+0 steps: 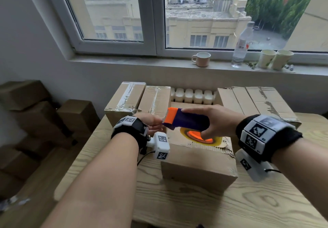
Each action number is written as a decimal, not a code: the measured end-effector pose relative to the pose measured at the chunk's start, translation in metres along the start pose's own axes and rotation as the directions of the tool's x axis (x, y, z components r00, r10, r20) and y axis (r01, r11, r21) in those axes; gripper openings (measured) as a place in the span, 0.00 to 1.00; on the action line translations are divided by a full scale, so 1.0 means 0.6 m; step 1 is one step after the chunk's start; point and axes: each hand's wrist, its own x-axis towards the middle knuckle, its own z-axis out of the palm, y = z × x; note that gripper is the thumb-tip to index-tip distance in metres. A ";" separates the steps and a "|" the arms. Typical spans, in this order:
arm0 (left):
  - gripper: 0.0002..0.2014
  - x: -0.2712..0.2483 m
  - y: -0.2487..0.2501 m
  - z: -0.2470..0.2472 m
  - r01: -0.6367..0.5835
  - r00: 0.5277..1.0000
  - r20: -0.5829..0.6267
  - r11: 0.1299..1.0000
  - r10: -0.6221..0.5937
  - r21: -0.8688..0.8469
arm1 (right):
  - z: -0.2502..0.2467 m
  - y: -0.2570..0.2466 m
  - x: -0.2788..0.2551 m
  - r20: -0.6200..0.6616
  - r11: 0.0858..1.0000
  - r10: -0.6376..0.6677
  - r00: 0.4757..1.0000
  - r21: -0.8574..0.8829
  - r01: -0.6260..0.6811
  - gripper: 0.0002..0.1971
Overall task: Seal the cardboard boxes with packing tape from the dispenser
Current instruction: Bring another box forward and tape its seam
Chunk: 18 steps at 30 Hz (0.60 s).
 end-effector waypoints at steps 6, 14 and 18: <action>0.09 0.021 -0.050 -0.048 0.032 0.994 -0.107 0.999 -0.035 -0.029 | -0.018 0.014 -0.021 0.160 0.996 0.065 0.985 -0.077 -0.053 0.41; 0.07 0.042 -0.098 -0.043 -0.006 0.992 -0.128 1.000 0.003 -0.025 | -0.025 0.041 -0.045 0.245 0.959 0.172 0.954 -0.263 -0.105 0.39; 0.11 0.051 -0.100 -0.038 0.007 0.995 -0.099 1.000 -0.006 0.016 | -0.018 0.046 -0.043 0.258 0.956 0.186 0.948 -0.271 -0.113 0.39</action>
